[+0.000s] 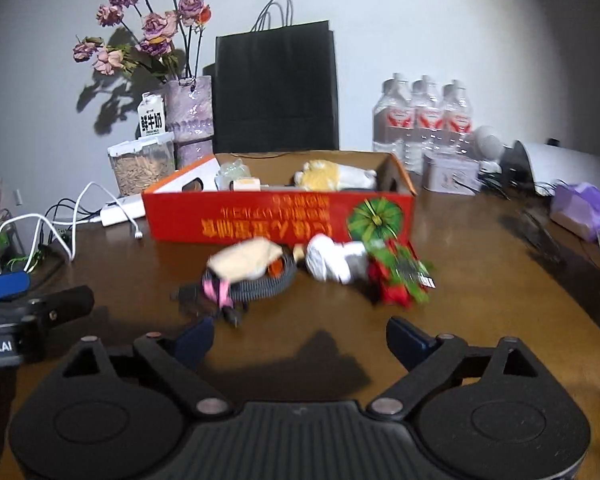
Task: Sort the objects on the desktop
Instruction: 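Withdraw both tools back over the table, then grasp the red flower ornament with the right tool while the left tool grasps the brown paper square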
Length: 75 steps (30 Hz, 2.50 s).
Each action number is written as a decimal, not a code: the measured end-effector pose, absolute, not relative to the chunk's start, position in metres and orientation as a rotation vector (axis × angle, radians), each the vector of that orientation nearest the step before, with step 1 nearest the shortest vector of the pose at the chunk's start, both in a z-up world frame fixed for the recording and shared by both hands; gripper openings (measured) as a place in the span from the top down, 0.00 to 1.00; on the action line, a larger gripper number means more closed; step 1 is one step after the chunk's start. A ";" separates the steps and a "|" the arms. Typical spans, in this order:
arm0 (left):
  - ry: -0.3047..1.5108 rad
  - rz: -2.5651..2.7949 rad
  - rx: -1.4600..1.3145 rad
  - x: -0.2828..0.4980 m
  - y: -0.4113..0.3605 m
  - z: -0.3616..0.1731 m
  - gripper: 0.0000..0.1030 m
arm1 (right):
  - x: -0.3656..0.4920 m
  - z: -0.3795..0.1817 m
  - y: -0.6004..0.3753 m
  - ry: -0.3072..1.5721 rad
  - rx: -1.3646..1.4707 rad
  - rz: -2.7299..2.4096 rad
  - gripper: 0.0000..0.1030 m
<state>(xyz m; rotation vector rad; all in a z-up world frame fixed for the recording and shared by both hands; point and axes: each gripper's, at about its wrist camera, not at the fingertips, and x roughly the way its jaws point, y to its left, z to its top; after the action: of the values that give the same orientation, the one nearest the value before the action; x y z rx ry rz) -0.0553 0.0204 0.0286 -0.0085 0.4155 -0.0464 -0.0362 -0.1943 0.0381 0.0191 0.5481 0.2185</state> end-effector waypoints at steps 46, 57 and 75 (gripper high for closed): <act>0.505 -0.130 -0.028 -0.046 0.019 0.020 0.00 | -0.031 0.038 -0.216 0.574 0.130 0.194 0.08; 0.586 -0.372 0.052 0.086 -0.031 0.036 0.08 | 0.090 0.041 -0.236 0.612 0.013 0.119 0.20; 0.605 -0.404 -0.262 0.044 0.015 0.053 0.90 | 0.025 0.060 -0.226 0.556 0.105 0.316 0.60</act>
<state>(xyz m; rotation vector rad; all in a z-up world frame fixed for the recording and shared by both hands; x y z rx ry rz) 0.0436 0.0150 0.0532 -0.2619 0.6045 -0.4041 0.0253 -0.2261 0.0605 0.1047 0.5565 0.3163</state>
